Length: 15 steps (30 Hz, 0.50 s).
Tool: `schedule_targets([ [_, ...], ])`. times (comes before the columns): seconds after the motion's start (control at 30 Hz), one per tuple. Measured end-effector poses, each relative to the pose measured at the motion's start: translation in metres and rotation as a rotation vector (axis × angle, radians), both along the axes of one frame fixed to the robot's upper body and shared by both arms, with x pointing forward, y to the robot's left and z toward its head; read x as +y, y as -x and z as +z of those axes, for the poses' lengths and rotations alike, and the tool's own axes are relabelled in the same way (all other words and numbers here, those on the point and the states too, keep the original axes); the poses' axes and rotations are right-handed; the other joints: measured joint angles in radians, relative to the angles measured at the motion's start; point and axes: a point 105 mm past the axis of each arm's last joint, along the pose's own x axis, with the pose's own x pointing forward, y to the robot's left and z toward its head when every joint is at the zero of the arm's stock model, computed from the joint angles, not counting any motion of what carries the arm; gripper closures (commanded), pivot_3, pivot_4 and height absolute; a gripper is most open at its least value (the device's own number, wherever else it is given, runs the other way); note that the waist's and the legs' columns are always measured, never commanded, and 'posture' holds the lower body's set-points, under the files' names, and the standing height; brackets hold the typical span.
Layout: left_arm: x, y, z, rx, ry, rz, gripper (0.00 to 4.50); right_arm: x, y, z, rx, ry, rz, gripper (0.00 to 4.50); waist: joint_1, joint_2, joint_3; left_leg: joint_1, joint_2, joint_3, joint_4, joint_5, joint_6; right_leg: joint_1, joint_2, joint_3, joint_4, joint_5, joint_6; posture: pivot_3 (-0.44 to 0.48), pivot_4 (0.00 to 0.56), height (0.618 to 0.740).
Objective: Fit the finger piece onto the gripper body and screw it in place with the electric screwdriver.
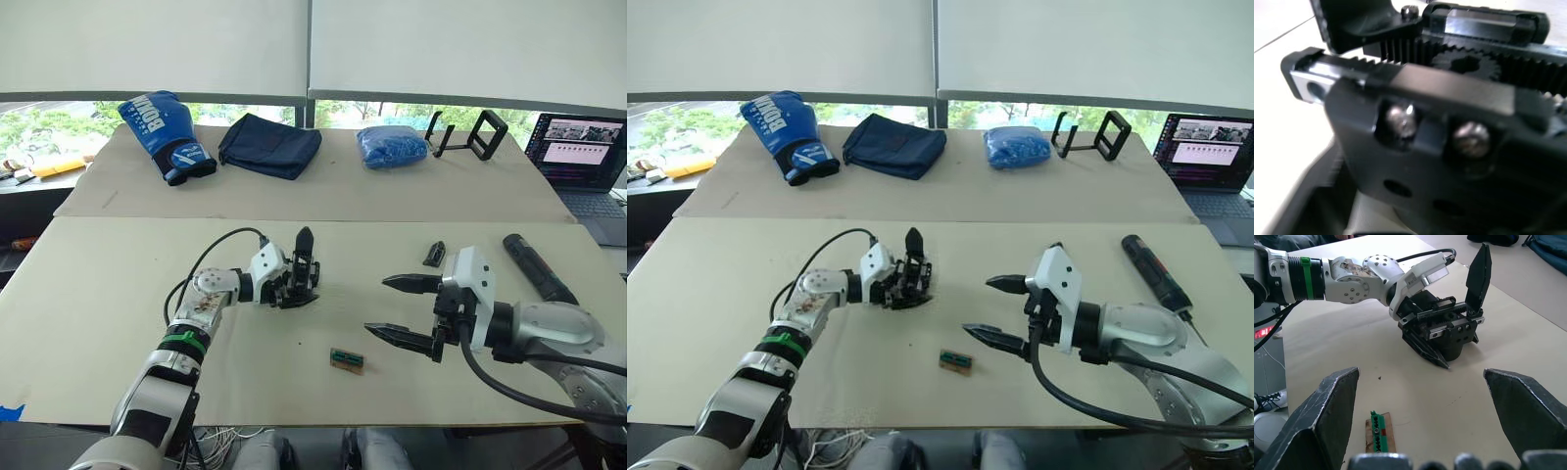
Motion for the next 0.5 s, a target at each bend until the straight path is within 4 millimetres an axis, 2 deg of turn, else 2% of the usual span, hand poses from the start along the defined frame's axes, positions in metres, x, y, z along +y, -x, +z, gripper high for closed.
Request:
schedule_targets([
  [0.17, -0.004, 0.014, -0.001, 0.012, 0.028, -0.040, 2.08, -0.003, -0.003, 0.002, -0.014, 0.000, -0.031, 0.00, 0.000, 0.000, 0.000, -0.001, 0.000, -0.001, 0.000, 0.000, 0.000, -0.001, 0.000, 0.001, -0.001, 0.000, 0.000, 0.000, 0.150, 0.740],
  [0.3, -0.026, 0.021, 0.001, 0.034, 0.078, -0.018, 2.08, -0.005, -0.004, 0.004, -0.025, 0.000, -0.044, 0.00, 0.008, 0.000, 0.000, -0.005, 0.000, -0.003, 0.003, 0.000, 0.001, -0.001, -0.001, 0.001, -0.001, 0.000, 0.000, 0.000, 0.150, 0.740],
  [0.4, -0.043, 0.019, 0.010, 0.026, 0.115, 0.049, 2.08, -0.005, -0.003, 0.004, -0.028, 0.002, -0.049, 0.00, 0.009, 0.000, 0.000, -0.006, 0.000, -0.004, 0.005, -0.001, 0.002, -0.001, -0.001, 0.001, -0.001, 0.000, 0.001, 0.000, 0.150, 0.740],
  [0.5, -0.055, 0.028, 0.017, 0.024, 0.135, 0.077, 2.08, -0.006, -0.002, 0.003, -0.026, 0.002, -0.059, 0.00, 0.003, 0.000, 0.000, -0.006, 0.000, -0.004, 0.004, -0.001, 0.002, -0.001, -0.001, 0.001, -0.001, 0.000, 0.001, 0.000, 0.150, 0.740],
])
